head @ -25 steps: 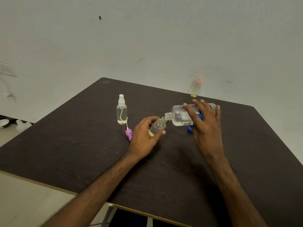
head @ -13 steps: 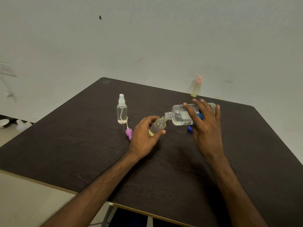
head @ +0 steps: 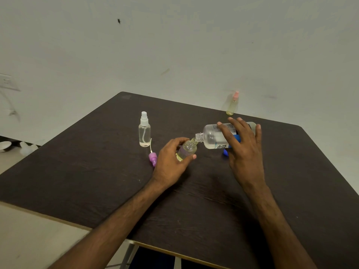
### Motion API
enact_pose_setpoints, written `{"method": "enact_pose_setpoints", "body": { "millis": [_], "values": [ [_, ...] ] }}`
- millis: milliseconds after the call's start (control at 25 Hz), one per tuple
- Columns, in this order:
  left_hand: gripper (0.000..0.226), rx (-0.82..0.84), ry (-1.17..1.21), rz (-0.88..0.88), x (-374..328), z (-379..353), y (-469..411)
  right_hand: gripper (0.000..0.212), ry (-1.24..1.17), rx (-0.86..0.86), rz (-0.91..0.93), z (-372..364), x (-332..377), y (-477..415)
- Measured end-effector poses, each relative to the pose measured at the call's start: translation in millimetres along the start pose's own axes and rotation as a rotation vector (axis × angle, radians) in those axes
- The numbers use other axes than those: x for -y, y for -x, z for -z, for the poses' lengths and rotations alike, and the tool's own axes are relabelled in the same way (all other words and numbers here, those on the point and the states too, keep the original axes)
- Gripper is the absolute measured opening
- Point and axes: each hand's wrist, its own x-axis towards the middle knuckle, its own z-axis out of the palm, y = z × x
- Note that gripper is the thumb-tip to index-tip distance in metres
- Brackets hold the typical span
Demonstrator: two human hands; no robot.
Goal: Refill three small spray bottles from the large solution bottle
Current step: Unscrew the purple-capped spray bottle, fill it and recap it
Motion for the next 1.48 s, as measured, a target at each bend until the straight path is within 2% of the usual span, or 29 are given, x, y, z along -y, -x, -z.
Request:
{"method": "enact_pose_setpoints", "body": {
  "millis": [1160,1480],
  "values": [
    [0.048,0.002,-0.013,-0.013,2.3,-0.4,-0.5,0.086,-0.034,-0.004,0.003,-2.8,-2.1,2.3],
    [0.047,-0.019,0.013,-0.002,0.6,0.5,-0.3,0.083,-0.111,0.047,-0.049,-5.8,-1.2,4.9]
  ]
}}
